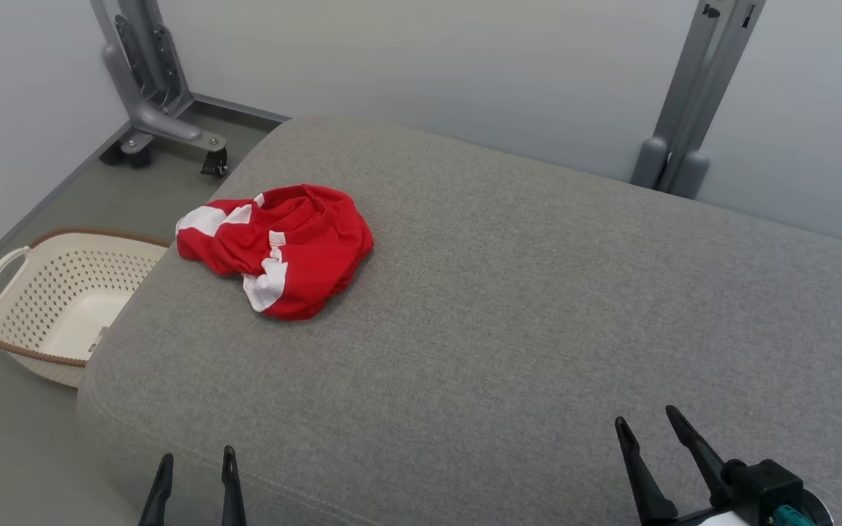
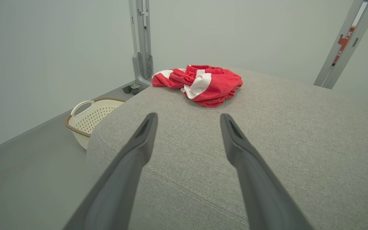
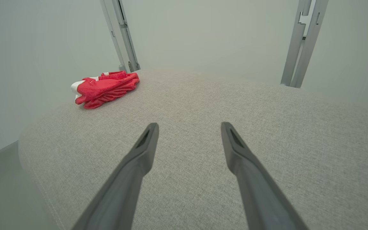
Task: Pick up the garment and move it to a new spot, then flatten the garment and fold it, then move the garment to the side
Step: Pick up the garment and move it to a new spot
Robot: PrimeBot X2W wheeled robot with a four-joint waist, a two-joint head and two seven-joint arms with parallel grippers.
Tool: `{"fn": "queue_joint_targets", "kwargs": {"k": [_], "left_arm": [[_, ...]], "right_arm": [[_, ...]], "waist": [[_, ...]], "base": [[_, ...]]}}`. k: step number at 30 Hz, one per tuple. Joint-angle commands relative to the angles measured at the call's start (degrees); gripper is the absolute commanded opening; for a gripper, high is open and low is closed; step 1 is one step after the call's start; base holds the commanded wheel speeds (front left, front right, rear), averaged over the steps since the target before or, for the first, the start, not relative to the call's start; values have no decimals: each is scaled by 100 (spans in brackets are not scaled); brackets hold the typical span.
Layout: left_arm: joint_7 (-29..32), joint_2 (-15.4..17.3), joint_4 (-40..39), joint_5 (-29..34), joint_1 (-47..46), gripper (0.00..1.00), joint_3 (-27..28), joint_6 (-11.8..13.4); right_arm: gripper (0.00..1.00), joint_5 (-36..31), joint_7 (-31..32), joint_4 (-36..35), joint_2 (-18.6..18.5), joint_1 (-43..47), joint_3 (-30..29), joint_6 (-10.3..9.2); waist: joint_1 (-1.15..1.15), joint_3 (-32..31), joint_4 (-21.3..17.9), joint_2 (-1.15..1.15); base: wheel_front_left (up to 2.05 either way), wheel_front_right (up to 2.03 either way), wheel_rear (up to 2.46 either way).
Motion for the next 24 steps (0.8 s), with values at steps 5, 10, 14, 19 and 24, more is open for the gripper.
{"fn": "queue_joint_targets", "kwargs": {"k": [5,10,14,19,24], "left_arm": [[2,6,-128,-141,-338,100,-138,90],[2,6,-162,-159,-961,100,-276,-7],[1,6,7,-29,-1882,100,-205,-249],[4,202,1069,42,-3357,100,-82,-641],[443,536,2639,-109,-4956,100,-116,-819]], "right_arm": [[100,-68,-15,-58,-275,-218,-17,-4],[100,-113,-15,-95,-594,-410,-6,-4],[100,-134,-15,-142,-848,-564,-40,-4],[100,-125,-15,-183,-1106,-798,-28,-4],[100,-106,-15,-204,-1263,-1025,-58,-4]], "waist": [[0,596,99,0],[0,1136,46,0],[0,1591,15,0],[0,2020,-66,0],[0,2347,-230,0]], "base": [[0,0,0],[0,0,0],[0,0,0],[0,0,0],[0,0,0]]}}
